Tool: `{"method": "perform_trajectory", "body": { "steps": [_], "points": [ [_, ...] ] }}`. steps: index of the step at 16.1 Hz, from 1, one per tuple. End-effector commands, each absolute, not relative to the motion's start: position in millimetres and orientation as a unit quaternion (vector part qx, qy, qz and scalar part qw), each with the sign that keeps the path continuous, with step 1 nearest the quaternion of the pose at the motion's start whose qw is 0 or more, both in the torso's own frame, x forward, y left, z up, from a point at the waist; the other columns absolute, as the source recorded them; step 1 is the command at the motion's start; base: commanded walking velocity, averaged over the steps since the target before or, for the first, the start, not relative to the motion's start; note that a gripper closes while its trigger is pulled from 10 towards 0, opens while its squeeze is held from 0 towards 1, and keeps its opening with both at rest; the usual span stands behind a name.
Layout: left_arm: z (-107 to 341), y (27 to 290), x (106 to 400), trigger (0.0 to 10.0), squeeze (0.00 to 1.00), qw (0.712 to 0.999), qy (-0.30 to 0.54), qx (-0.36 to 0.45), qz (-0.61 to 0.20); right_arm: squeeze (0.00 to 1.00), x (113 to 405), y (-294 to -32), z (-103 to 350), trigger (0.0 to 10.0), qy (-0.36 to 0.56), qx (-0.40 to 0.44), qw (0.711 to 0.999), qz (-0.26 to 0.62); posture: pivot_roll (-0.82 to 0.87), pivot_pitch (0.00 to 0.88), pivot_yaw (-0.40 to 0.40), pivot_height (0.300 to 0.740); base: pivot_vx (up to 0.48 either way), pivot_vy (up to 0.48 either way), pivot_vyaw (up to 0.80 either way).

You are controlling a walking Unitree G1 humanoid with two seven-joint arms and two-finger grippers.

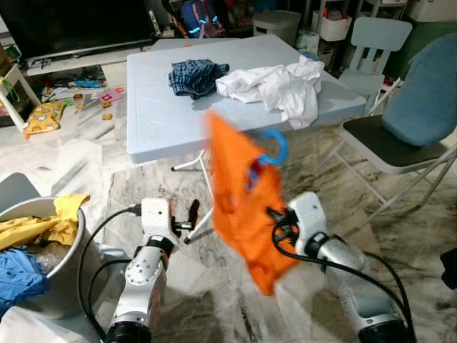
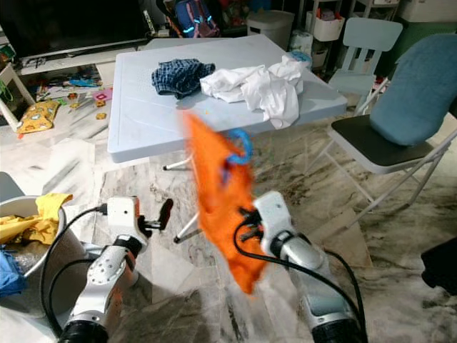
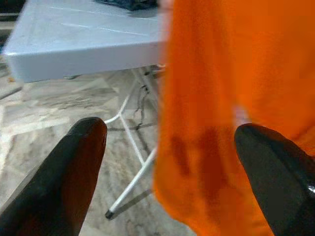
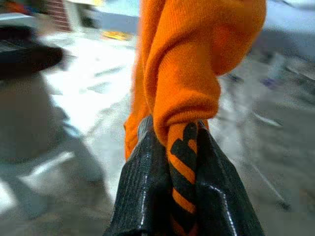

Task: Hang hanger

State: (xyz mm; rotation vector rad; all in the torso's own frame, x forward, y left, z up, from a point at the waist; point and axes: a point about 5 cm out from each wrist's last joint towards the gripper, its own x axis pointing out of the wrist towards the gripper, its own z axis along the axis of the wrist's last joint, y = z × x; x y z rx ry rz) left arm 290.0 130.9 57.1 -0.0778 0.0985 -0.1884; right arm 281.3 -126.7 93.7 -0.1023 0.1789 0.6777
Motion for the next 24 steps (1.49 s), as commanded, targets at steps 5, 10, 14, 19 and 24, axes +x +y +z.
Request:
{"method": "perform_trajectory", "body": {
  "steps": [5,10,14,19,24],
  "points": [
    [71,119,298,10.0,0.00,0.989,0.022,-0.027,-0.142,0.00,263,-108,109,10.0,0.100,-0.037,0.892,0.439,-0.22,0.000,0.047,0.740,0.000,0.000,0.00],
    [71,119,297,5.9,0.00,0.985,0.015,-0.043,-0.167,0.00,250,-105,118,10.0,0.113,-0.027,0.864,0.491,-0.22,0.000,0.055,0.740,0.000,0.000,0.00],
    [71,124,298,0.0,0.00,0.986,0.012,-0.035,-0.160,0.00,243,-111,119,10.0,0.127,-0.038,0.847,0.515,-0.22,0.000,0.054,0.740,0.000,0.000,0.00],
    [72,140,300,0.0,0.00,0.991,0.009,-0.034,-0.127,0.00,245,-120,113,10.0,0.145,-0.076,0.850,0.501,-0.22,0.000,0.054,0.740,0.000,0.000,0.00],
    [72,143,302,0.0,0.00,0.993,0.010,-0.029,-0.117,0.00,246,-124,109,10.0,0.152,-0.103,0.851,0.493,-0.22,0.000,0.054,0.740,0.000,0.000,0.00]
  ]
}}
